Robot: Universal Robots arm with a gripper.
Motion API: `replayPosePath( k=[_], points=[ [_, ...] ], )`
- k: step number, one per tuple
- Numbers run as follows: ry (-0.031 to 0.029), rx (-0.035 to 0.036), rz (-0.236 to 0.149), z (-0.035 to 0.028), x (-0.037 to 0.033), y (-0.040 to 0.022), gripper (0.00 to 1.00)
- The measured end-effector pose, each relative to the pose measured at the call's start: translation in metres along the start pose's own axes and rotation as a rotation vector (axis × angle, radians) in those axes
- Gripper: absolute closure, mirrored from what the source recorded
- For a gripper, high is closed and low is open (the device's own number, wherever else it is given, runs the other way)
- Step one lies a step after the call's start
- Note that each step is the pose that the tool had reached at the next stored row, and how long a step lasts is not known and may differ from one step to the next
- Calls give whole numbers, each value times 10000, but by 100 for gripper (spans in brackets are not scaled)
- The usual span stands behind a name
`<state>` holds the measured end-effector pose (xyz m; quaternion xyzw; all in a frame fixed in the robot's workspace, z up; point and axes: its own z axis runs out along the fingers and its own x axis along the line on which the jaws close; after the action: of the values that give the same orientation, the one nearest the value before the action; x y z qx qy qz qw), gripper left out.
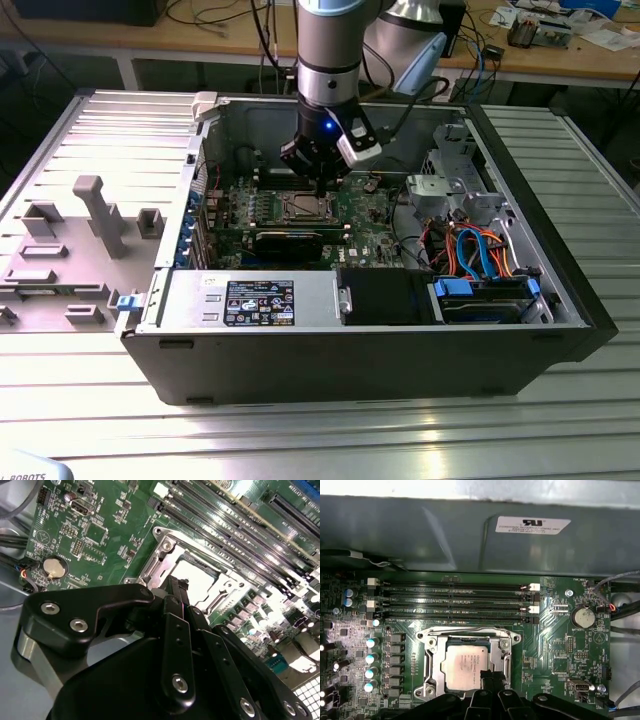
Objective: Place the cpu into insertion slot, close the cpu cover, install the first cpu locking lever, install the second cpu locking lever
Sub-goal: 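Install the second cpu locking lever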
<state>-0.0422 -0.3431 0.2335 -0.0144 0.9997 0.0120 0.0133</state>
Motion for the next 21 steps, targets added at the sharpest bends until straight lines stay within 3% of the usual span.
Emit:
replayPosePath(
  k=[16,19,21],
  points=[
    [-1,0,1,-3,4,-120,89],
    [1,3,0,-61,2,-120,89],
    [-1,2,1,-59,10,-130,89]
  ],
)
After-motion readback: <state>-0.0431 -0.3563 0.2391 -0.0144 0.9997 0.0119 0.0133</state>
